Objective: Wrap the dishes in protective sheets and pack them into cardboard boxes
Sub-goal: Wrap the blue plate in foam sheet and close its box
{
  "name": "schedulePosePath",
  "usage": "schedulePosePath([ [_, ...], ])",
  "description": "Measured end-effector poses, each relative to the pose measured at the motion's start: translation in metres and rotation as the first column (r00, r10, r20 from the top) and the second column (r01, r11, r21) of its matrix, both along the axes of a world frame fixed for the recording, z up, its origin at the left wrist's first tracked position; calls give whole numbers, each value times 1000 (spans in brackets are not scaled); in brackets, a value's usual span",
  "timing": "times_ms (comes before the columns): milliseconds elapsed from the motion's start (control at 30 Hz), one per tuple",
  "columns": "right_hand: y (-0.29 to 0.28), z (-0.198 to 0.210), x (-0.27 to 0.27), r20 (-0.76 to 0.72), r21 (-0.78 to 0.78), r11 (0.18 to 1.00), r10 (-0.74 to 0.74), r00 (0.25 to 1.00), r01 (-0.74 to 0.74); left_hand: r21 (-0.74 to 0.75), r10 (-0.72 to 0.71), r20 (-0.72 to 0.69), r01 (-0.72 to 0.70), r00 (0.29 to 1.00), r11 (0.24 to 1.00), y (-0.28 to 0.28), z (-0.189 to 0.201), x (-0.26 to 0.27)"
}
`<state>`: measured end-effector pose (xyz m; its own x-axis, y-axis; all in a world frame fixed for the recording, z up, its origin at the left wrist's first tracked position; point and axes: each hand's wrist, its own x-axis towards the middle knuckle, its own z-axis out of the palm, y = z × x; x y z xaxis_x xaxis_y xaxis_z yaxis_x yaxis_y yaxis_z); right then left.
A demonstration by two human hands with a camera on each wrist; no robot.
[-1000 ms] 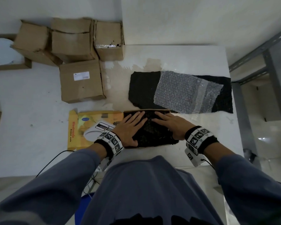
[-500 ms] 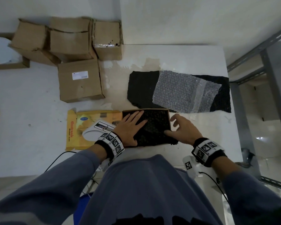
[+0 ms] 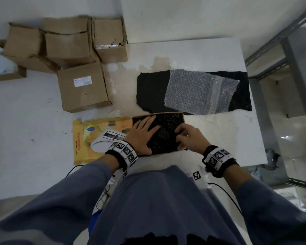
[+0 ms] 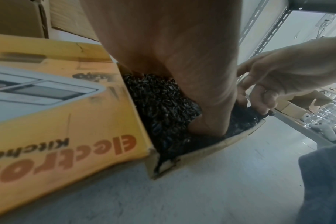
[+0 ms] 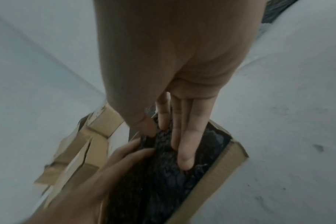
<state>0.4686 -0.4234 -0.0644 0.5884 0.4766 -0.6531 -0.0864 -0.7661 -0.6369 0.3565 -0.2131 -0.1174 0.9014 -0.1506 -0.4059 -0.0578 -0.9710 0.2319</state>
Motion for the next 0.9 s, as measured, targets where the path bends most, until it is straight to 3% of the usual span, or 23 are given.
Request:
schedulePosePath([
  [33,-2,0,2,-1,29,998,-59,998,59,2,2,3,-2,1000,1000,0,-1,0],
  [100,-9,-4,9,151,49,996,-80,985,73,-8,12,13,-12,1000,1000,0,-3,-1],
  [167,-18,-5,17,301,-18,993,114,947,-114,-22,23,14,-23,1000,1000,-1,-4,-2],
  [267,-24,-4,18,300,-161,887,462,835,-433,-28,29,15,-28,999,999,-1,-5,-2],
  [433,-16,-6,12,372,-318,739,673,639,-593,-32,22,11,-22,1000,999,0,-5,-3],
  [633,-5,-11,4,434,-480,637,770,467,-603,-36,19,15,-18,1000,999,0,-7,-3],
  [900,6,-17,-9,448,-565,587,809,382,-580,-20,32,29,-31,999,999,-2,-7,-5],
])
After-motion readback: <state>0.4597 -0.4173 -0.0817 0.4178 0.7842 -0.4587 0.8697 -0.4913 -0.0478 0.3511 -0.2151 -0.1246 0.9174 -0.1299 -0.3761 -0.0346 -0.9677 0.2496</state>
